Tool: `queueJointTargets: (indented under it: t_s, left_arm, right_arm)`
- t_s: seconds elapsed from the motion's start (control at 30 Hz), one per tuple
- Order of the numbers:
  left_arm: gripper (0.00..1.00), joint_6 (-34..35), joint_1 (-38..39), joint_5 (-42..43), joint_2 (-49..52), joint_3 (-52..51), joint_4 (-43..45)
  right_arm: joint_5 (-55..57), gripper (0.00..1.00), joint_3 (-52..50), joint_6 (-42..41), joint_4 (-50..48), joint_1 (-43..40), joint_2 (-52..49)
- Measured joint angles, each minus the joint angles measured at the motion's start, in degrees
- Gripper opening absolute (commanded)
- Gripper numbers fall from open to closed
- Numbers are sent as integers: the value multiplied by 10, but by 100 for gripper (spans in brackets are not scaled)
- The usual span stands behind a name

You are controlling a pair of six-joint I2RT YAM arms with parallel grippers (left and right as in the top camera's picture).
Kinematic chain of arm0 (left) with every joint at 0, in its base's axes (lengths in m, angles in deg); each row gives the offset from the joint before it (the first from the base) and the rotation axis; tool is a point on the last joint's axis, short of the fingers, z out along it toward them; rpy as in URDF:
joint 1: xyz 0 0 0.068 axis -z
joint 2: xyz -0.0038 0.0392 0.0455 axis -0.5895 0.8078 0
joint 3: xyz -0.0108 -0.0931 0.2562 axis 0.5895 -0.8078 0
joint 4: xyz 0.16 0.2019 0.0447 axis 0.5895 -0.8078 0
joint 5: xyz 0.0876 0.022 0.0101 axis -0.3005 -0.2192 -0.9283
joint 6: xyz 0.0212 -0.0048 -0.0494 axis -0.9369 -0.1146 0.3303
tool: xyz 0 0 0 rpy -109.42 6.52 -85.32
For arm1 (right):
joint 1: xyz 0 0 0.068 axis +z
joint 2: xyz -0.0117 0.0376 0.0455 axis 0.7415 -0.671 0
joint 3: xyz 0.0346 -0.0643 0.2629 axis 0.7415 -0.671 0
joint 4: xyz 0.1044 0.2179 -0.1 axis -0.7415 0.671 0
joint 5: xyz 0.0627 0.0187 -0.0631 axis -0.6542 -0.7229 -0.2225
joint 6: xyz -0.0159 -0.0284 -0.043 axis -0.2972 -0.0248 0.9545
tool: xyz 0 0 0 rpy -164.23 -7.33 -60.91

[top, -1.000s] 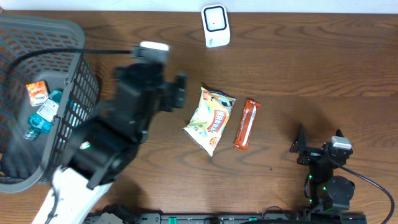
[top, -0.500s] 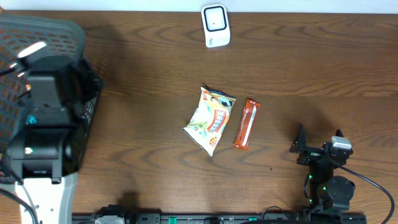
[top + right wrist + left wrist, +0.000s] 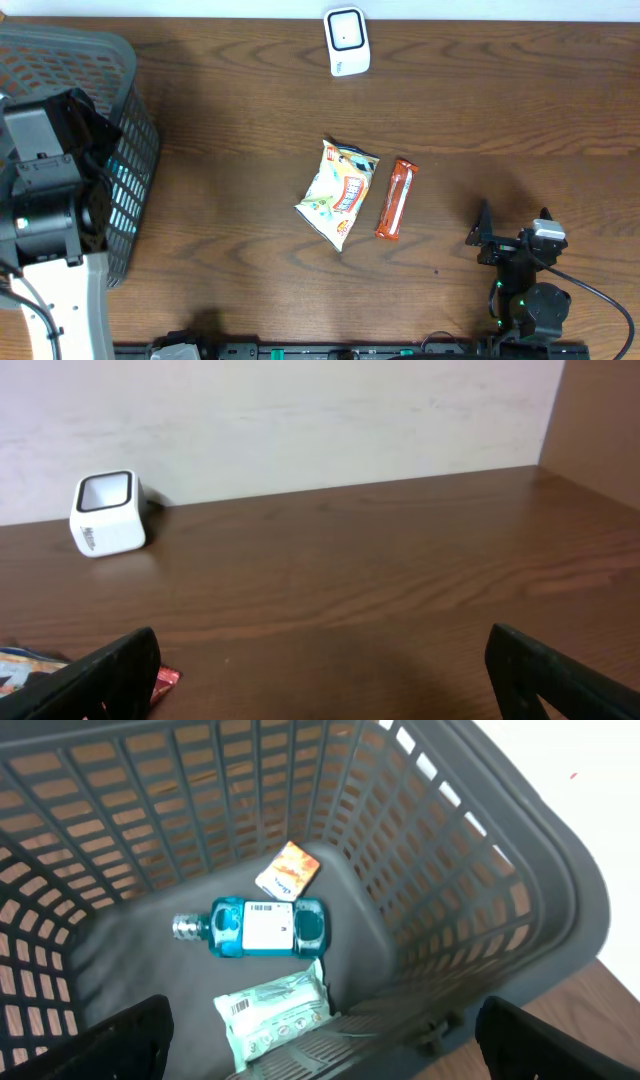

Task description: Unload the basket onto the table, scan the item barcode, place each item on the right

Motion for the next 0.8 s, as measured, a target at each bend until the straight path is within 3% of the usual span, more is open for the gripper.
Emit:
queueJointTargets:
  t_s: [0.37,0.8]
  left_arm:
    - [97,14,-16,3,51,0,-1]
    - [98,61,-193,52,88,0,-7]
  right_arm:
    - [0,99,0,0,0,0,0]
    - [0,99,0,0,0,0,0]
